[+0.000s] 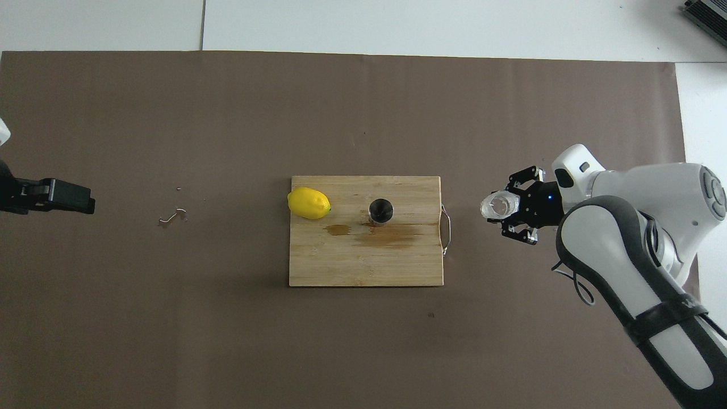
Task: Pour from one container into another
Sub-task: 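Lift the white cup with the right gripper toward the steel cup, then tilt the white cup over the steel cup with the right gripper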
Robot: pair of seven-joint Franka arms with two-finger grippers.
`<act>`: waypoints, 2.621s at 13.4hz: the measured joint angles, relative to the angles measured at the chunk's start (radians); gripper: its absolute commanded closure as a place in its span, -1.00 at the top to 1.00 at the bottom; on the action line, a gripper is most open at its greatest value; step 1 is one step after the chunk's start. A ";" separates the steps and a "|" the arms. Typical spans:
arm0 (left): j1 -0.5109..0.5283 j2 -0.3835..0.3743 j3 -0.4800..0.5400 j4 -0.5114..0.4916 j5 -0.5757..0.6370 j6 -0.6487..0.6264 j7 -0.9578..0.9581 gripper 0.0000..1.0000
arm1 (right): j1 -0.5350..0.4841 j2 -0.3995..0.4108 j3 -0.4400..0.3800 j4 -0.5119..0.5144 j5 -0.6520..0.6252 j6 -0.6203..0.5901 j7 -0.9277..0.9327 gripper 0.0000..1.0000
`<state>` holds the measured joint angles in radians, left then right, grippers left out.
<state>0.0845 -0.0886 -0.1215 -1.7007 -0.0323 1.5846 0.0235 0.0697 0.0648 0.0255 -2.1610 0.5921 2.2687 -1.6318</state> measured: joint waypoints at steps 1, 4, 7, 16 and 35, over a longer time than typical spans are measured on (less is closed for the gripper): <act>0.000 0.000 0.002 0.000 0.000 0.000 0.000 1.00 | 0.017 0.000 0.000 0.018 -0.037 0.000 0.059 -0.63; 0.001 0.000 0.011 0.000 0.000 0.001 -0.001 1.00 | 0.070 0.003 0.001 0.063 -0.129 0.000 0.204 -0.63; 0.001 0.000 0.012 0.000 0.000 0.001 -0.001 1.00 | 0.138 0.018 0.002 0.116 -0.242 0.000 0.362 -0.63; 0.000 0.000 0.012 0.000 -0.001 0.001 -0.001 1.00 | 0.313 0.118 0.003 0.318 -0.542 -0.104 0.706 -0.72; 0.000 0.001 0.012 -0.001 -0.001 0.007 -0.060 1.00 | 0.513 0.238 0.008 0.435 -1.044 -0.242 0.767 -0.75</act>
<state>0.0843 -0.0879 -0.1096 -1.7016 -0.0330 1.5913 -0.0361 0.5831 0.3029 0.0334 -1.7260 -0.4519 2.0263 -0.8650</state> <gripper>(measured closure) 0.000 0.485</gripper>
